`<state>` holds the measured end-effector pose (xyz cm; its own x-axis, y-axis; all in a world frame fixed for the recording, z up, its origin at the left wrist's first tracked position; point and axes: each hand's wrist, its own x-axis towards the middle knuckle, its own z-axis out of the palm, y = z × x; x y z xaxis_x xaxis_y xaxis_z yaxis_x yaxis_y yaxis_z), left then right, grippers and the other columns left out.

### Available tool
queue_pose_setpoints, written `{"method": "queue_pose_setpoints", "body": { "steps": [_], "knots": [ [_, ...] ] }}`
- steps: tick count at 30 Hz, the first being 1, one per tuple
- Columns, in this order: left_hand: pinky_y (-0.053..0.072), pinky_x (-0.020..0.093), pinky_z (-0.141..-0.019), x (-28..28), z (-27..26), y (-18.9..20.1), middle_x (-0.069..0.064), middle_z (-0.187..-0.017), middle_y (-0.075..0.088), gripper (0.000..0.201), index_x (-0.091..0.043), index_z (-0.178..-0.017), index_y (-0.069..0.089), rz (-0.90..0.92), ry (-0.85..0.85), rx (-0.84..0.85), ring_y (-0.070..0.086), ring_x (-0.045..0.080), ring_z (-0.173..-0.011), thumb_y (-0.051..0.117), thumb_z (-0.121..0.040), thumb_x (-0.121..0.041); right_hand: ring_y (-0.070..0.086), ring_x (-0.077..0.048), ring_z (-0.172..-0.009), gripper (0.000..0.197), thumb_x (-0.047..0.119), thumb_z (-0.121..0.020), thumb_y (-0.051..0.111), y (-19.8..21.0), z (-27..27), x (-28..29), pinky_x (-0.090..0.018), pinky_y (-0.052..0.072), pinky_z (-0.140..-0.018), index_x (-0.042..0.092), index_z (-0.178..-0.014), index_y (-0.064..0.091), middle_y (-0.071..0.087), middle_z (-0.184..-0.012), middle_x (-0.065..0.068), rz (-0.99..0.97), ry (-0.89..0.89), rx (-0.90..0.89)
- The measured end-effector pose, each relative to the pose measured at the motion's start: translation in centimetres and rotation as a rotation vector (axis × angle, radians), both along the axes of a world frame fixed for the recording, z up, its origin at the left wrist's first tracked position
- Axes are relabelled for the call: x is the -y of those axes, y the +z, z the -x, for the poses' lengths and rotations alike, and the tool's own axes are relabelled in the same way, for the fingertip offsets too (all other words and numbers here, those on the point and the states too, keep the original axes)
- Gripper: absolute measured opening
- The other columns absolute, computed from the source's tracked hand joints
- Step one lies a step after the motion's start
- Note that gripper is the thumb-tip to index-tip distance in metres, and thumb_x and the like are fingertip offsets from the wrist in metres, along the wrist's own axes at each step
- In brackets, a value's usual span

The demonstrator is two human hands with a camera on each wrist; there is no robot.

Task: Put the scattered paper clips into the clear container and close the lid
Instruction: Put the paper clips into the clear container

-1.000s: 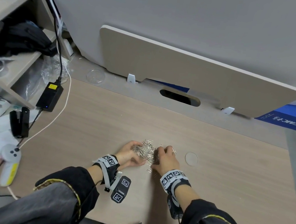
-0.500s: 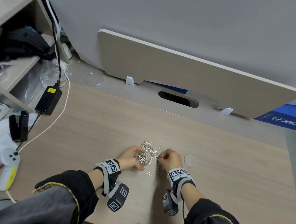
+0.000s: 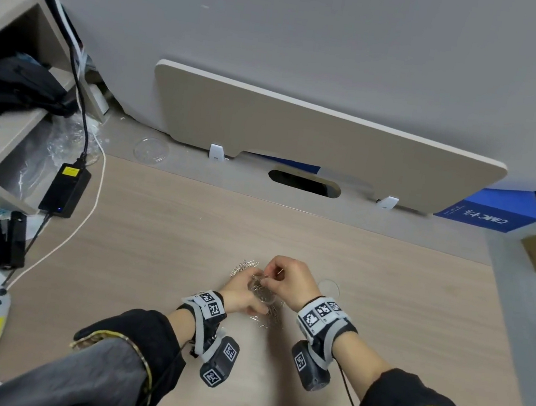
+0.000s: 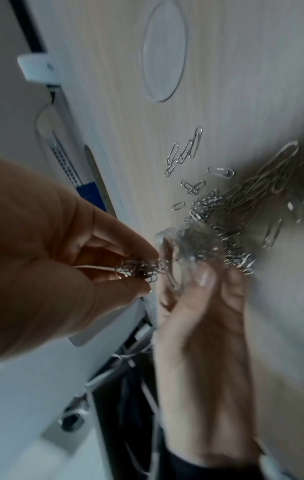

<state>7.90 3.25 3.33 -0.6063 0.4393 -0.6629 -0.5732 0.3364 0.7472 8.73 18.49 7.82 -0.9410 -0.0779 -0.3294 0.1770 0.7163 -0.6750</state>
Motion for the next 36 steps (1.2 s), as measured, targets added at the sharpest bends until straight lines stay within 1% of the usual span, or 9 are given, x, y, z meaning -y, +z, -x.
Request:
{"method": "queue_pose_setpoints", "body": {
  "steps": [5, 10, 13, 15, 19, 24, 28, 34, 36],
  "knots": [
    [0.054, 0.03, -0.055, 0.5, -0.3, -0.1, 0.013, -0.099, 0.059, 0.072, -0.011, -0.12, 0.051, -0.007, 0.032, 0.001, 0.062, 0.022, -0.073, 0.075, -0.057, 0.015, 0.062, -0.021, -0.084, 0.009, 0.021, -0.076, 0.066, -0.1, -0.7, 1.1, -0.038, 0.052, -0.078, 0.02, -0.085, 0.066, 0.069, -0.089, 0.001, -0.175, 0.187, 0.046],
    [0.055, 0.027, -0.048, 1.6, -0.2, -0.6, 0.014, -0.112, 0.058, 0.066, -0.02, -0.111, 0.054, 0.018, 0.1, 0.001, 0.061, 0.02, -0.077, 0.072, -0.066, 0.024, 0.064, -0.016, -0.08, 0.009, 0.022, -0.085, 0.06, -0.8, 0.1, 0.5, -0.033, 0.053, -0.079, 0.022, -0.089, 0.068, 0.071, -0.086, 0.004, -0.083, -0.071, -0.024],
    [0.054, 0.025, -0.045, 2.8, 0.2, -1.0, 0.02, -0.121, 0.054, 0.061, -0.024, -0.098, 0.056, 0.06, 0.221, -0.026, 0.056, 0.019, -0.076, 0.073, -0.065, 0.024, 0.063, -0.021, -0.096, 0.025, 0.03, -0.086, 0.057, -2.5, 0.7, 0.0, -0.033, 0.051, -0.084, 0.022, -0.109, 0.061, 0.065, -0.107, 0.001, -0.227, -0.099, 0.077],
    [0.056, 0.026, -0.059, 4.0, 0.6, -1.3, 0.016, -0.121, 0.059, 0.058, -0.026, -0.094, 0.057, 0.099, 0.284, -0.089, 0.057, 0.019, -0.084, 0.081, -0.06, 0.014, 0.057, -0.025, -0.11, 0.043, 0.038, -0.085, 0.06, -3.6, 0.6, 0.6, -0.035, 0.048, -0.09, 0.023, -0.124, 0.051, 0.053, -0.123, -0.002, -0.348, 0.001, 0.168],
    [0.048, 0.03, -0.095, 7.0, 1.2, -2.6, 0.003, -0.113, 0.06, 0.065, -0.038, -0.094, 0.06, 0.234, 0.263, -0.231, 0.061, 0.021, -0.102, 0.094, -0.042, -0.019, 0.049, -0.027, -0.118, 0.067, 0.051, -0.076, 0.069, -4.7, 0.5, 2.9, -0.04, 0.048, -0.092, 0.029, -0.133, 0.042, 0.042, -0.13, -0.004, -0.428, 0.129, 0.119],
    [0.048, 0.039, -0.105, 9.2, 1.0, -5.6, 0.007, -0.118, 0.065, 0.072, -0.037, -0.094, 0.06, 0.231, 0.317, -0.2, 0.065, 0.022, -0.109, 0.088, -0.027, -0.042, 0.041, -0.03, -0.117, 0.095, 0.063, -0.06, 0.074, -5.8, 0.6, 6.0, -0.043, 0.051, -0.085, 0.034, -0.138, 0.028, 0.034, -0.13, -0.005, -0.503, 0.209, 0.11],
    [0.05, 0.041, -0.103, 9.6, 0.4, -5.6, 0.01, -0.117, 0.068, 0.073, -0.031, -0.095, 0.061, 0.194, 0.351, -0.17, 0.067, 0.026, -0.107, 0.089, -0.028, -0.035, 0.04, -0.03, -0.113, 0.073, 0.047, -0.071, 0.076, -6.6, 0.5, 6.9, -0.042, 0.052, -0.078, 0.026, -0.13, 0.038, 0.036, -0.126, -0.007, -0.541, 0.265, 0.075],
    [0.048, 0.009, -0.077, 9.1, 0.3, -4.3, 0.001, -0.099, 0.066, 0.062, -0.015, -0.106, 0.055, 0.129, 0.331, -0.128, 0.062, 0.016, -0.092, 0.085, -0.06, 0.013, 0.053, -0.03, -0.103, 0.033, 0.017, -0.085, 0.061, -6.9, 1.2, 6.0, -0.04, 0.051, -0.08, 0.021, -0.116, 0.05, 0.043, -0.117, -0.006, -0.415, 0.175, 0.102],
    [0.049, 0.015, -0.082, 8.9, 0.2, -4.3, 0.004, -0.102, 0.067, 0.065, -0.016, -0.106, 0.055, 0.11, 0.328, -0.116, 0.063, 0.018, -0.094, 0.087, -0.056, 0.011, 0.057, -0.03, -0.099, 0.029, 0.013, -0.084, 0.058, -6.8, 1.4, 5.9, -0.037, 0.05, -0.078, 0.019, -0.112, 0.052, 0.045, -0.115, -0.005, -0.388, 0.153, 0.111]
  ]
}}
